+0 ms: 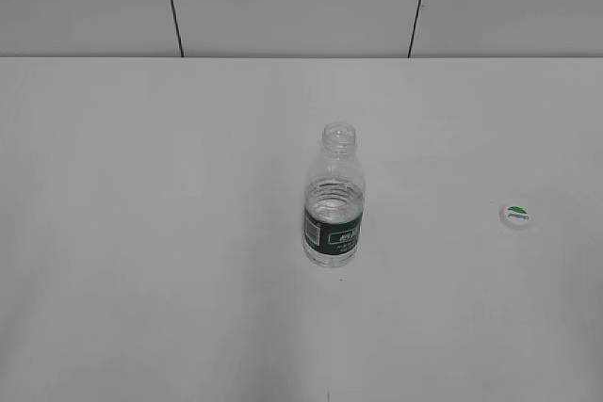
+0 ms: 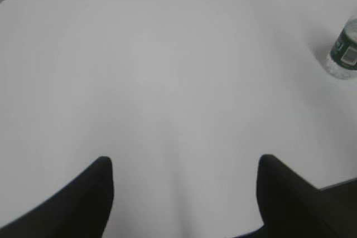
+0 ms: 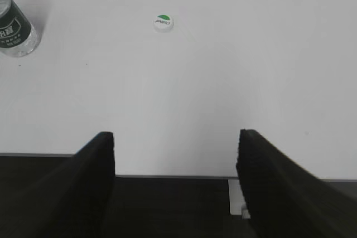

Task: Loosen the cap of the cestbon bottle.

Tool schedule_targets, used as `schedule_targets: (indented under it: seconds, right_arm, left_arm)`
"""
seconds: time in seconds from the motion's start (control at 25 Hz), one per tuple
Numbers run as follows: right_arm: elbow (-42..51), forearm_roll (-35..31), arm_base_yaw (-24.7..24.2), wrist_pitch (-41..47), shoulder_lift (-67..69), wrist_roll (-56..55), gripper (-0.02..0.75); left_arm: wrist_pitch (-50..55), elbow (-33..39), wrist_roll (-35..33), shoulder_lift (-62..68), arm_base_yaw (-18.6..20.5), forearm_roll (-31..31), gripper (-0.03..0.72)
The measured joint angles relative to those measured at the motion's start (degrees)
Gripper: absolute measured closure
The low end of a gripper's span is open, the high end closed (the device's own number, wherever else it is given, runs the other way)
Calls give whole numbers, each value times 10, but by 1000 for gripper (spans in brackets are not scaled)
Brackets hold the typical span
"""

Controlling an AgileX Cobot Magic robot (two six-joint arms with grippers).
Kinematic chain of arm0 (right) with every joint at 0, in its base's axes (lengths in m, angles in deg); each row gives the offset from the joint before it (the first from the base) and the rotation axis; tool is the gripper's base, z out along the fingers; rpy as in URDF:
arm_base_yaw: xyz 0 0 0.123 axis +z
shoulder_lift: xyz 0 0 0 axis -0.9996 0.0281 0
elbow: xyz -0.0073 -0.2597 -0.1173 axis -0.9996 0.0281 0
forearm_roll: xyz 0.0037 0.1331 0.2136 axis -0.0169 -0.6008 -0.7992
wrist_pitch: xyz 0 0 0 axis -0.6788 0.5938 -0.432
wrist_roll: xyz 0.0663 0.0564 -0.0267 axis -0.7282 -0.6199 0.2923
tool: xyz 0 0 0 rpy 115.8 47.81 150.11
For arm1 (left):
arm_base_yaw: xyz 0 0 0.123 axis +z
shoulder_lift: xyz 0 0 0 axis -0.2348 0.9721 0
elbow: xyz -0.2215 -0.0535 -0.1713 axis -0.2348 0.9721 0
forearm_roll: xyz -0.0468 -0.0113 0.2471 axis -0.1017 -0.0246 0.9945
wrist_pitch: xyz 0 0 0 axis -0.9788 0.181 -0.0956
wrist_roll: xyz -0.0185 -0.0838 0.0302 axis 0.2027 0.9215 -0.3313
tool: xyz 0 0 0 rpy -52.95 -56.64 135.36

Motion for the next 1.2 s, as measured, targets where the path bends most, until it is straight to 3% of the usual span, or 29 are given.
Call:
schedule_targets:
  seconds: [0.28, 0.88, 1.2]
  right_arm:
    - [23, 5, 0, -7, -67, 5, 217]
    - [43, 10, -1, -61, -67, 5, 217]
    - [43, 11, -30, -61, -67, 5, 217]
  left_arm:
    - [-32, 51, -3, -80, 0, -23, 220]
    - [-37, 54, -4, -80, 1, -26, 252]
    - [-37, 54, -4, -80, 66, -31, 252]
